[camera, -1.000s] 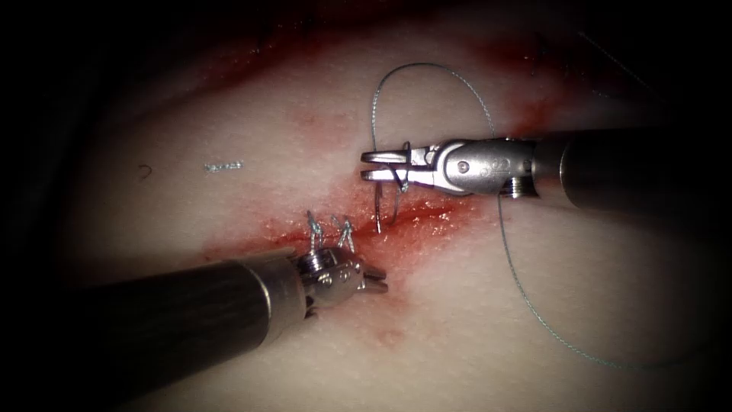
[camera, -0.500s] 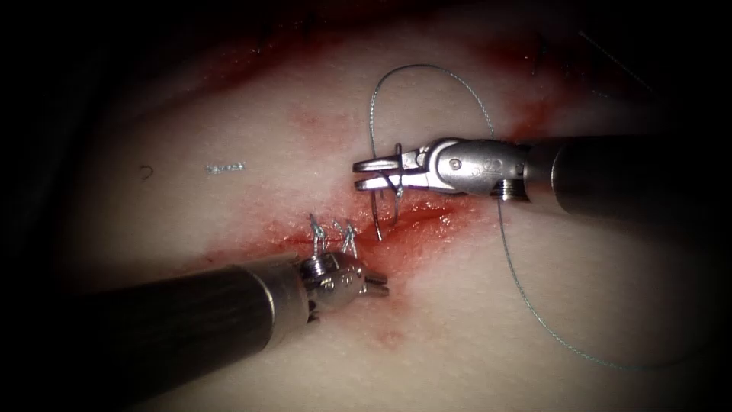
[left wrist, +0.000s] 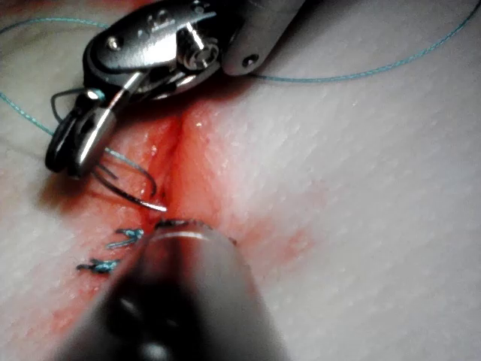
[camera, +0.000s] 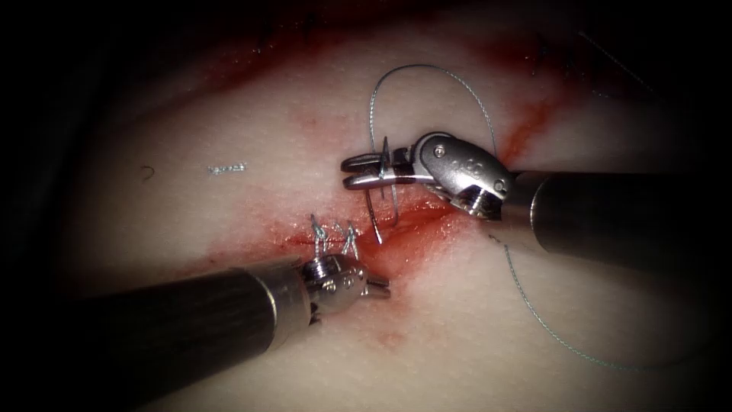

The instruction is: Wound Closure

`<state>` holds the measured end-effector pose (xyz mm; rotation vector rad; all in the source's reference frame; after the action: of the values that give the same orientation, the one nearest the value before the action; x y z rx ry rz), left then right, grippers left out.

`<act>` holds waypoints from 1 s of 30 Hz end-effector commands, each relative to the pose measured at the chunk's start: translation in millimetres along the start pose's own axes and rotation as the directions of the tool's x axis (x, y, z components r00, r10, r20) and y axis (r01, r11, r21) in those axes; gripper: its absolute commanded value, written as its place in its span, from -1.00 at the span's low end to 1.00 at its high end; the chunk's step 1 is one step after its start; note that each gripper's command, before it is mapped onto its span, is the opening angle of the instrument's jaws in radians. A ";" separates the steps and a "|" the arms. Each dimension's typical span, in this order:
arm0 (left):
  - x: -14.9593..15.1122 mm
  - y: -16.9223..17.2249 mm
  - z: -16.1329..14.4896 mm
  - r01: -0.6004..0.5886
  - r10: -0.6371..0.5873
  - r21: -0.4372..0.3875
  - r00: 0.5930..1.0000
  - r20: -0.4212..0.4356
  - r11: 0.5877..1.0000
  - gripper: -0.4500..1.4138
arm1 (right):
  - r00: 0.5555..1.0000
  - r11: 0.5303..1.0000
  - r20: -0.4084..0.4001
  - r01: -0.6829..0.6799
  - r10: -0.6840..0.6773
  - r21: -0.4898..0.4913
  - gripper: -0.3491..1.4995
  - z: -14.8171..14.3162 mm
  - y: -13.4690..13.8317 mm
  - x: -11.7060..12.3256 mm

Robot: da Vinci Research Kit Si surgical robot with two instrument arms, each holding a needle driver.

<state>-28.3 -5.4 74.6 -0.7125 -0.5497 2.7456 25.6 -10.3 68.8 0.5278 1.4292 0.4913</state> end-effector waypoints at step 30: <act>-1.4 0.0 -1.8 0.006 -0.006 -0.004 1.000 0.003 1.000 -0.35 | 0.790 0.788 0.236 -0.602 0.565 0.128 -1.00 0.6 -7.6 -6.0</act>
<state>-25.7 -5.0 73.0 -0.7064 -0.5551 2.7408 24.8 -19.8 68.3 1.1809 1.1132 0.7797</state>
